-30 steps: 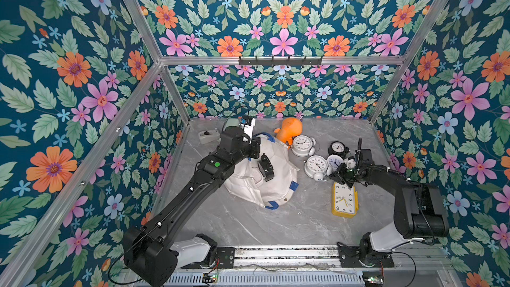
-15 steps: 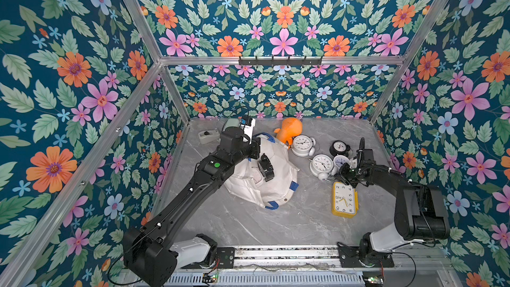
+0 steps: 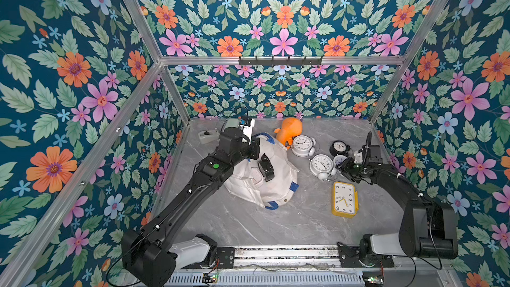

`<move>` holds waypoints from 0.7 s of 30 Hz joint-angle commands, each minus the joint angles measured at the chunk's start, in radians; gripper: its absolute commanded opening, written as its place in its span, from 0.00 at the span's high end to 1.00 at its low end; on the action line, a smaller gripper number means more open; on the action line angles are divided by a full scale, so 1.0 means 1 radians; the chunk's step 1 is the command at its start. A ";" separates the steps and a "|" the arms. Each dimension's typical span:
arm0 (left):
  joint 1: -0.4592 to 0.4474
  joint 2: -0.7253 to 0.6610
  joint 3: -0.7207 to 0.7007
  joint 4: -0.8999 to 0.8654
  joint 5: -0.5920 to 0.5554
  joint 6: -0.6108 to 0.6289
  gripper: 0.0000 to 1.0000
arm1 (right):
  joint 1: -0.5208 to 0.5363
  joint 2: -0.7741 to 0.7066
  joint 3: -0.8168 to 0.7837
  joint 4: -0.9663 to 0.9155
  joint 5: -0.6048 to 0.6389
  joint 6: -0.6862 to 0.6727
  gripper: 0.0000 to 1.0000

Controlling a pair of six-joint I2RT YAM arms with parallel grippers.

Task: Take the alarm clock out of the canvas bag
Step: Place the alarm at the center of the board.

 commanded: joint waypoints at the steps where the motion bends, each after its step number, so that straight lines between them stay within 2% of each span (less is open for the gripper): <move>1: 0.000 -0.006 0.000 0.037 0.009 0.005 1.00 | 0.002 -0.063 0.015 -0.015 -0.048 -0.017 0.55; 6: 0.000 -0.001 0.005 0.041 0.018 0.003 1.00 | 0.052 -0.188 0.048 -0.002 -0.107 -0.029 0.55; 15: 0.000 0.000 0.008 0.044 0.025 -0.005 1.00 | 0.254 -0.335 0.134 0.059 -0.155 -0.073 0.56; 21: 0.000 -0.003 0.008 0.044 0.024 -0.006 1.00 | 0.457 -0.384 0.162 0.101 -0.094 -0.165 0.56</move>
